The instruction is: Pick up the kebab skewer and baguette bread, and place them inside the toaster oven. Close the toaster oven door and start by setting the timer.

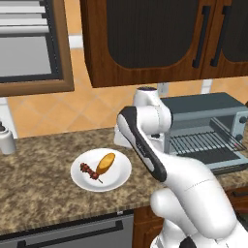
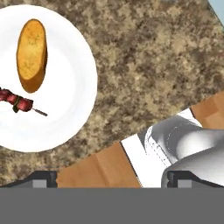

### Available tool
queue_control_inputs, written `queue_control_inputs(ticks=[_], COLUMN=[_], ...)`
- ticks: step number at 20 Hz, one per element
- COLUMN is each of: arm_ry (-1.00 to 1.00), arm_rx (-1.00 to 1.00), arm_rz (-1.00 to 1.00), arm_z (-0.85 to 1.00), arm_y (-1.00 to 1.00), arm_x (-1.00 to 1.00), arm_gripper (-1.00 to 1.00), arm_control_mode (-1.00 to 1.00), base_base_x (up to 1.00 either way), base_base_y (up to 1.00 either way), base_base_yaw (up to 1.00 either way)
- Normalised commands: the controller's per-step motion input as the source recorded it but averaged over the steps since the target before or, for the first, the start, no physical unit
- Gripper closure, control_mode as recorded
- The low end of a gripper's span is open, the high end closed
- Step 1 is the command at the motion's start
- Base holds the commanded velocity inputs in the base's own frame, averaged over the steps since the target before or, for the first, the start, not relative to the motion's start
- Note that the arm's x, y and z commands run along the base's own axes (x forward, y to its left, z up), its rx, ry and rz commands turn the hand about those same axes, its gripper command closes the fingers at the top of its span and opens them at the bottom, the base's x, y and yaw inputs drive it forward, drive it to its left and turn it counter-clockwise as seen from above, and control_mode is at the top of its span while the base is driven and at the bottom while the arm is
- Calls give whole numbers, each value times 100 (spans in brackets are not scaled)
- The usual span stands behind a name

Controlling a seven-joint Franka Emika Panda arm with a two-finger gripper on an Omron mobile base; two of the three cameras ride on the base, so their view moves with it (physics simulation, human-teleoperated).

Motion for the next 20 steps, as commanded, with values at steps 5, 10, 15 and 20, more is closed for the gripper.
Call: queue_control_inputs(ticks=[5, 10, 15, 20], arm_ry=[12, 5, 6, 0], arm_rx=[0, 1, 1, -3], arm_rz=[-3, -5, -2, -1], arm_z=[-39, -61, -55, -55], arm_y=[52, 8, 21, 40], arm_x=[57, 74, 77, 55], arm_gripper=[-100, -100, -100, -100], arm_control_mode=[-100, -100, -100, -100], base_base_x=[0, 0, 0, 0], base_base_y=[0, 0, 0, 0], base_base_yaw=[0, 0, 0, 0])
